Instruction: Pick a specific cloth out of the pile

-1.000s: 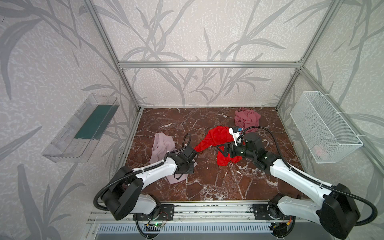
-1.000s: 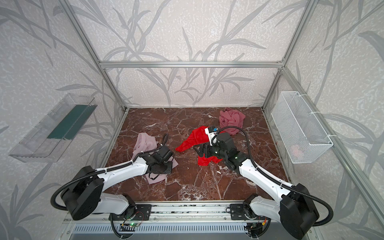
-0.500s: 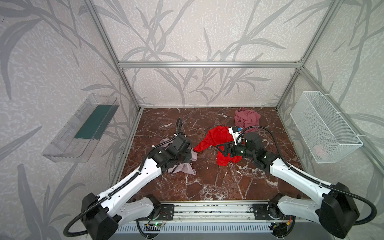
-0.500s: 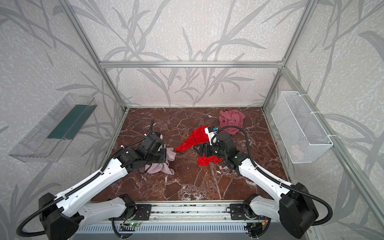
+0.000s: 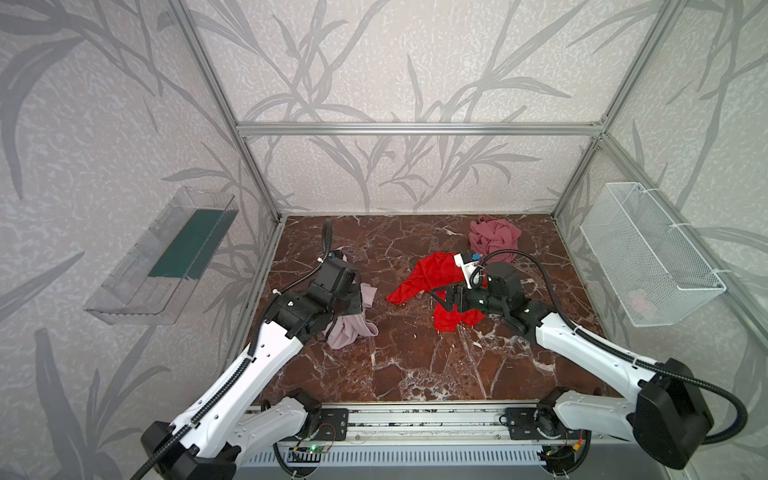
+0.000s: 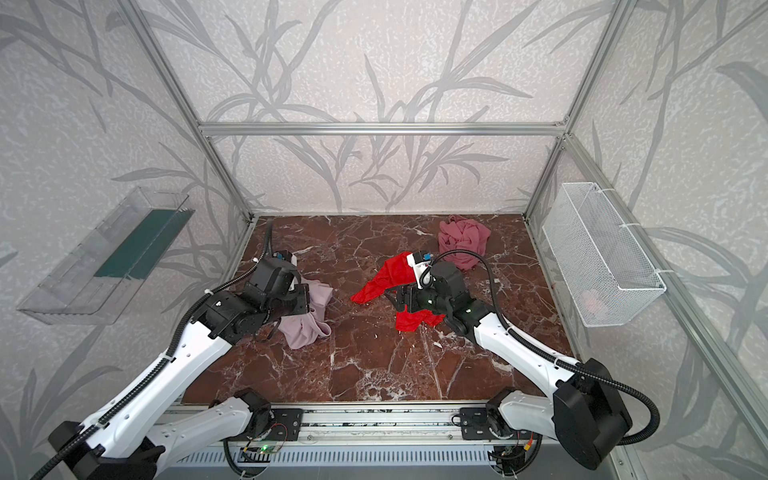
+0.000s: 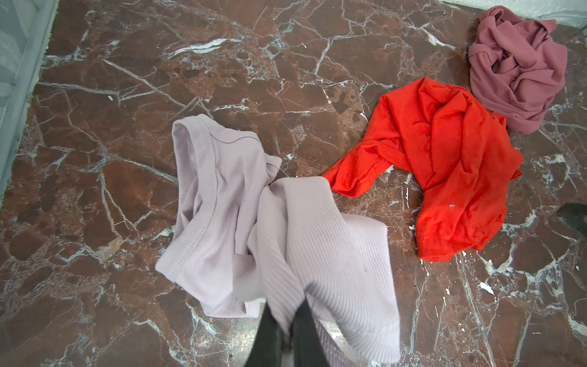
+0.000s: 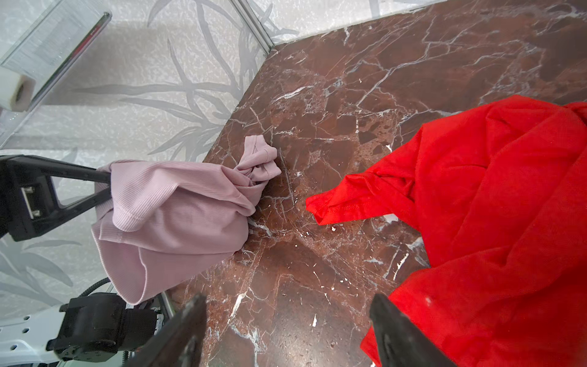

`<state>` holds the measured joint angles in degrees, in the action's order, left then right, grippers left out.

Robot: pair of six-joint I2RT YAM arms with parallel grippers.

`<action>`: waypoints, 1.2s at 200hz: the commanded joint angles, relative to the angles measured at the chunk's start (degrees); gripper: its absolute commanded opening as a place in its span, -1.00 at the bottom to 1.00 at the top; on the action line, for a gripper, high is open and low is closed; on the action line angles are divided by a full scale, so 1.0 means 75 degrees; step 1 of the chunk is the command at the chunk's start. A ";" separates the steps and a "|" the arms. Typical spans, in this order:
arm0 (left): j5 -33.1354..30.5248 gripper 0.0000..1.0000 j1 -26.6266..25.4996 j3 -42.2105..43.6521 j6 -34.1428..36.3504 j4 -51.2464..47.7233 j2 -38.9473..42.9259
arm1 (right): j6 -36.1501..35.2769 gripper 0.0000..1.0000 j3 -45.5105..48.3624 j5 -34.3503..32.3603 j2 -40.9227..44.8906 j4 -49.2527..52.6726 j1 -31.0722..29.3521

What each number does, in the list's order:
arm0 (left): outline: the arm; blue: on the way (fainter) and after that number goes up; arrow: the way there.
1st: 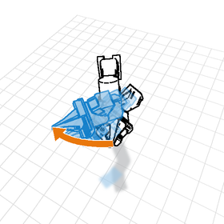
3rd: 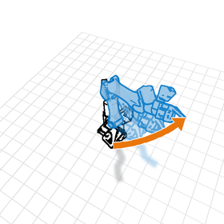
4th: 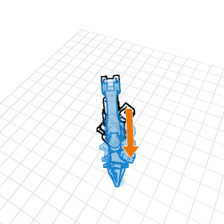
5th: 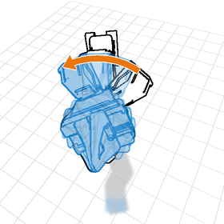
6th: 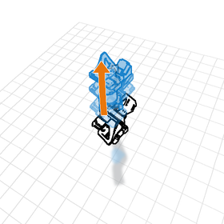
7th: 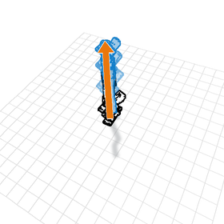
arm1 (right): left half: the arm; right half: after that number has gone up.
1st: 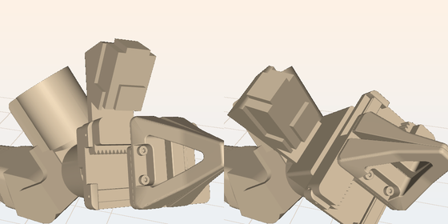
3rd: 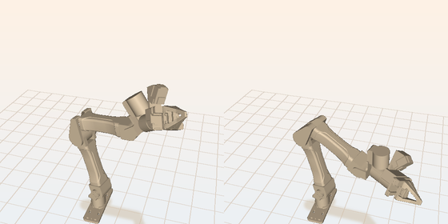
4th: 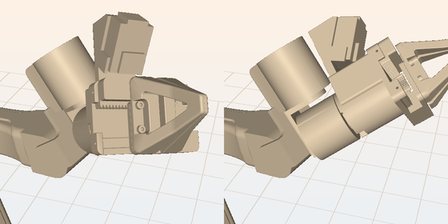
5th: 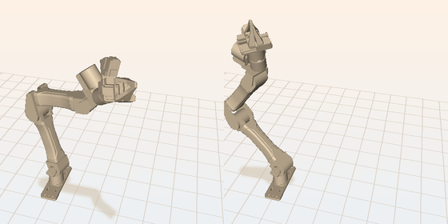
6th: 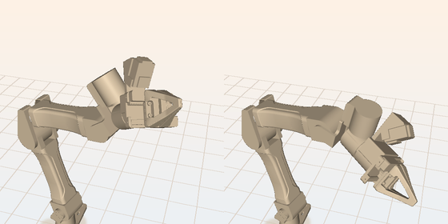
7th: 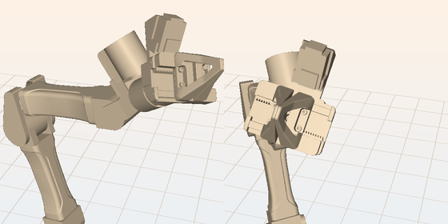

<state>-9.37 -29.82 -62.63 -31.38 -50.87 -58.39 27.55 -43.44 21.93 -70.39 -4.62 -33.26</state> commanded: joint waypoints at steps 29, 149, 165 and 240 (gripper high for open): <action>-0.0208 -1.00 0.0439 -0.0517 0.0312 -0.0101 0.0394 | 0.0047 0.61 -0.0255 0.0169 -0.0194 -0.0212 0.0031; 0.0571 -1.00 0.2564 0.0295 0.0477 0.2219 -0.0781 | 0.0077 0.61 -0.0287 0.0282 -0.0189 -0.0233 0.0034; 0.0631 -1.00 0.2799 0.0338 0.0433 0.2549 -0.1104 | 0.0100 0.61 -0.0287 0.0260 -0.0232 -0.0228 0.0034; 0.0669 -1.00 0.3476 0.0459 0.0784 0.3656 -0.2660 | 0.0044 0.61 -0.0364 0.0281 -0.0458 -0.0126 0.0037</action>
<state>-4.32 -5.10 -59.51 -27.07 -27.42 -75.94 28.67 -44.14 23.66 -73.60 -5.74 -33.26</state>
